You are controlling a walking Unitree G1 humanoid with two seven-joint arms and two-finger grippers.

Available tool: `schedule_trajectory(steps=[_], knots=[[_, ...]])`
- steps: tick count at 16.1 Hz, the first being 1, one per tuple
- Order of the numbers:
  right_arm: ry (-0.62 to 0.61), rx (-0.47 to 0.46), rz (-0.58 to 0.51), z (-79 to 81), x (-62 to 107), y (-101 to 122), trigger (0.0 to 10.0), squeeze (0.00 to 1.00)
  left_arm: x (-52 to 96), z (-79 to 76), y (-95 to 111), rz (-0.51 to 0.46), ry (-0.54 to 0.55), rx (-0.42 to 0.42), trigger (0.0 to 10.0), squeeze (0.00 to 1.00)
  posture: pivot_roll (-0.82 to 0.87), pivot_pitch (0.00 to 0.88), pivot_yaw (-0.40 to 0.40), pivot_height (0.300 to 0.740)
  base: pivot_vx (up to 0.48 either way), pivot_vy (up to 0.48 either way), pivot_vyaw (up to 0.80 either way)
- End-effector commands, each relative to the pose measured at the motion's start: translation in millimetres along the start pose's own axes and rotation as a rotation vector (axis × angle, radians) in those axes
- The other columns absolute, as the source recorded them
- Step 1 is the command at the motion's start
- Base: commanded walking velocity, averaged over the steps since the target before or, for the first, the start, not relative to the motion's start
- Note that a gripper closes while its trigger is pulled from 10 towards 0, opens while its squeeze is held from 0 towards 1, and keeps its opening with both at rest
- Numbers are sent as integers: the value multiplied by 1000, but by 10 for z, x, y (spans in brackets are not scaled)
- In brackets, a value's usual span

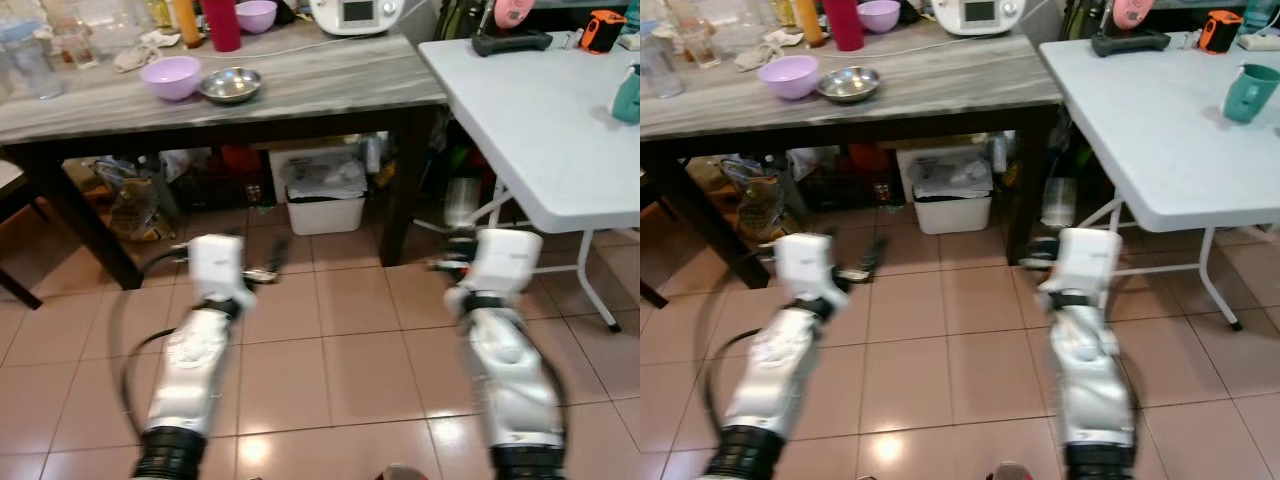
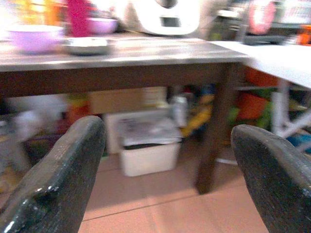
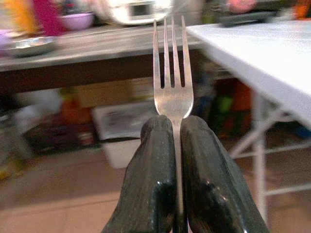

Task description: Setting the table

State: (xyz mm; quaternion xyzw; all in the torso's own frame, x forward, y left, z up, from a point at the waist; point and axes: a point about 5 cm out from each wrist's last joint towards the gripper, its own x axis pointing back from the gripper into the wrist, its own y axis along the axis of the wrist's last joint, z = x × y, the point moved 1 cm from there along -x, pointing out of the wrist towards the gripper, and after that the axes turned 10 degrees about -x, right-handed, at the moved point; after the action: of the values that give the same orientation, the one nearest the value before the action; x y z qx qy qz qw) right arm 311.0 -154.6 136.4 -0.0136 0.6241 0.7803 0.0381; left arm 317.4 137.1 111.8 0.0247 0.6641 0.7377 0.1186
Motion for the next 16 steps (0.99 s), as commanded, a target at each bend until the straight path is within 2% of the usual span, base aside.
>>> schedule_trajectory(steps=[1, 4, 6, 16], knots=[[-9, 25, -37, -73, -12, 94, 10000, 0, -5, -49, -5, 3, -15, 8, 10000, 0, -242, 97, 54, 740, 0, 0, 0], [-9, 25, -42, -76, -15, 105, 10000, 0, -5, -46, -10, 4, -14, 11, 10000, 0, -243, 90, 52, 740, 0, 0, 431], [-7, 24, -42, -70, -16, 106, 10000, 0, -8, -49, -9, 2, -18, 14, 10000, 0, -243, 90, 52, 740, 261, 0, 0], [-6, 39, -51, -90, -11, 129, 10000, 0, -22, -130, -2, -8, -45, 36, 10000, 0, -255, 87, 51, 740, 385, 0, 0]])
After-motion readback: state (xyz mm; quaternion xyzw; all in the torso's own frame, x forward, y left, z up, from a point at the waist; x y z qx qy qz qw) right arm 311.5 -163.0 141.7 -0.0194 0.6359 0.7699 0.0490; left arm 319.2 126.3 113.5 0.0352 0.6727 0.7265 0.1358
